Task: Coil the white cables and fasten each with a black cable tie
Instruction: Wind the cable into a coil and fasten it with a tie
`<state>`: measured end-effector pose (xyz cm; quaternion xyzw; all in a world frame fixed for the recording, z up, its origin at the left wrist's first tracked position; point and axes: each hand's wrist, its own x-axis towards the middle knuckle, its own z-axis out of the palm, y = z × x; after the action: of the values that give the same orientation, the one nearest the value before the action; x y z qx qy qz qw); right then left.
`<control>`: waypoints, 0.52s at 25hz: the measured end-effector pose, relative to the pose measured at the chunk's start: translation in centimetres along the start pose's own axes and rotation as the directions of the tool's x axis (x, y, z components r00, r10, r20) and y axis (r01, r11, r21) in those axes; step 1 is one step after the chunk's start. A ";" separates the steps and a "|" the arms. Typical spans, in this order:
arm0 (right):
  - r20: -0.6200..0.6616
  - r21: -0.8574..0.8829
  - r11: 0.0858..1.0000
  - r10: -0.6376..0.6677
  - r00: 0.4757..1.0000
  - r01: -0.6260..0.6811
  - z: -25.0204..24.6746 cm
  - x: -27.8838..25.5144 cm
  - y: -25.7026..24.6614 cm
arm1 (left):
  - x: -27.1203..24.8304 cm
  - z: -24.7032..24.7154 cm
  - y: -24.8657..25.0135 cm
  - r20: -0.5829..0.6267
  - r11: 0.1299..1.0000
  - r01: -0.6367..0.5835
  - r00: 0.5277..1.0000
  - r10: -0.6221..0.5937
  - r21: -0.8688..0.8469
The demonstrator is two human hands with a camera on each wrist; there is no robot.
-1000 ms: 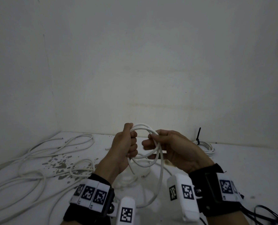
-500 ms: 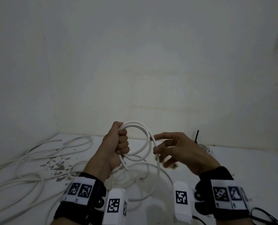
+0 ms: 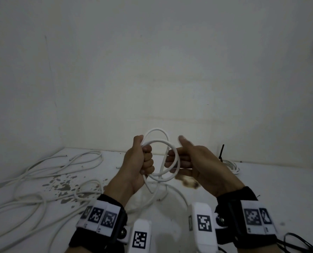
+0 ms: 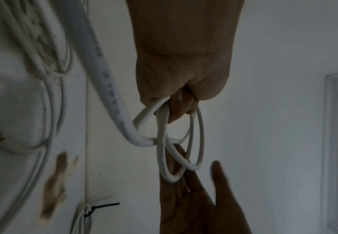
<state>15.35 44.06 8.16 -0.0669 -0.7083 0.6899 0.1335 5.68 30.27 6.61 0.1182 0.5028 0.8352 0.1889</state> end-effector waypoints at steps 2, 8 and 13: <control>-0.019 -0.015 1.000 -0.013 1.000 0.012 0.5 0.0 -0.1 | -0.3 0.4 -0.2 -0.009 0.998 -0.024 1.000 0.024 0.059; 0.191 0.546 0.801 0.168 0.967 -0.247 1.3 -0.2 -0.2 | -0.1 -0.1 -0.1 0.039 0.993 -0.015 0.999 0.010 0.119; -0.118 -0.187 0.980 -0.088 0.989 0.065 1.5 -0.1 1.4 | 0.5 -0.7 0.8 0.064 0.972 -0.029 0.998 0.014 0.233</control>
<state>14.89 42.69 6.73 -0.0947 -0.7609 0.6108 0.1977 4.80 29.54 7.03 0.1710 0.5903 0.7680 0.1800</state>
